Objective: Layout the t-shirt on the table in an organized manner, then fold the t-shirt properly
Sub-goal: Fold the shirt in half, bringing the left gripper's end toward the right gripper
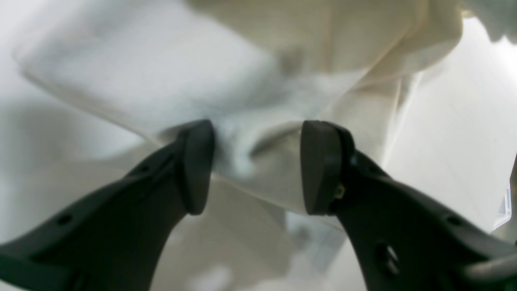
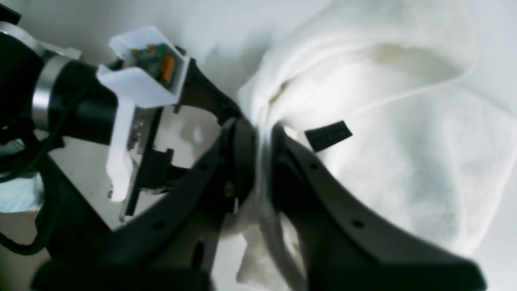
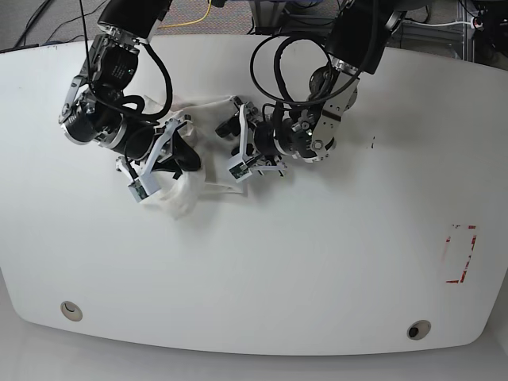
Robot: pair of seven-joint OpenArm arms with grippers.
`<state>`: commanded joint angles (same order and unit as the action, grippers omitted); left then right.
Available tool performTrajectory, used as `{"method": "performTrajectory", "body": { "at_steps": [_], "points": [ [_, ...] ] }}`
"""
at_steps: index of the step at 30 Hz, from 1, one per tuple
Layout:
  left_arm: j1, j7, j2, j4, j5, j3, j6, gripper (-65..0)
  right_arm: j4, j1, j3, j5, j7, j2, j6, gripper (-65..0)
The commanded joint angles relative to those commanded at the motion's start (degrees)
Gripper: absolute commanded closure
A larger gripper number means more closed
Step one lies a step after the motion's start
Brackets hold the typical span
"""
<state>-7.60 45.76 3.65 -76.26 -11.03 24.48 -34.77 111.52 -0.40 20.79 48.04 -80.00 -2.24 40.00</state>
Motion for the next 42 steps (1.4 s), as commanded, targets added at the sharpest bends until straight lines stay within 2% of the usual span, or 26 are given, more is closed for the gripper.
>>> {"method": "performTrajectory", "body": {
  "at_steps": [4, 6, 11, 13, 14, 16, 17, 21, 26, 29, 32, 35, 42],
  "points": [
    [0.0, 0.0, 0.7, 0.0, 0.0, -0.18, 0.0, -32.5, 0.0, -0.09, -0.44, 0.0, 0.0, 0.18, 0.0, -4.8],
    [0.0, 0.0, 0.79, 0.0, 0.0, -0.18, 0.0, -32.5, 0.0, -0.09, -0.62, 0.0, 0.0, 0.18, 0.0, -9.4],
    [0.0, 0.0, 0.79, -0.09, 0.0, -0.18, -0.09, -32.5, 0.0, -0.62, -0.7, 0.0, 0.0, 0.18, 0.0, -30.8],
    [0.0, 0.0, 0.79, -0.44, 0.0, -0.26, -0.18, -32.5, 0.0, -1.05, -0.7, 0.26, 0.0, 0.0, 0.0, -45.3],
    [0.0, 0.0, 0.7, -0.88, 0.0, -0.26, -0.18, -32.5, 0.09, -1.23, -0.7, 0.35, 0.0, -0.09, 0.0, -49.1],
    [0.18, 0.0, 0.7, -2.81, -0.09, -0.35, -0.18, -32.5, 0.09, -1.32, -0.62, 0.44, 0.0, -0.26, 0.0, -61.0],
    [0.26, 0.0, 0.7, -3.6, -0.09, -0.35, -0.18, -32.5, 0.09, -1.32, -0.62, 0.44, 0.0, -0.35, 0.0, -64.5],
    [0.44, 0.44, 0.62, -7.91, -0.09, -0.44, -0.18, -32.5, 0.26, -2.2, -0.53, 0.53, 0.0, -1.85, 0.0, -65.0],
    [1.23, 0.53, 0.53, -12.22, -0.09, -0.44, -0.18, -32.5, 0.35, -2.2, -0.35, 0.53, 0.0, -2.02, 0.0, -65.0],
    [1.67, 0.53, -0.62, -16.26, -0.09, -2.02, -0.18, -32.5, 0.35, -2.11, -0.35, 0.53, 0.0, -3.52, 0.0, -65.0],
    [2.46, 0.53, -1.23, -19.78, -0.09, -4.66, -0.18, -32.5, 0.35, -2.11, -0.18, 0.97, 0.0, -5.19, 0.0, -65.0],
    [3.16, 0.53, -1.67, -24.09, 0.0, -10.11, -0.18, -32.5, 0.35, -2.11, 2.02, 2.64, 0.0, -6.86, 0.0, -65.0],
    [2.73, 0.53, -7.65, -28.22, -0.09, -21.63, -0.18, -32.5, 0.09, -2.46, 3.78, 5.01, 0.0, -8.53, 0.0, -65.0]
  ]
}}
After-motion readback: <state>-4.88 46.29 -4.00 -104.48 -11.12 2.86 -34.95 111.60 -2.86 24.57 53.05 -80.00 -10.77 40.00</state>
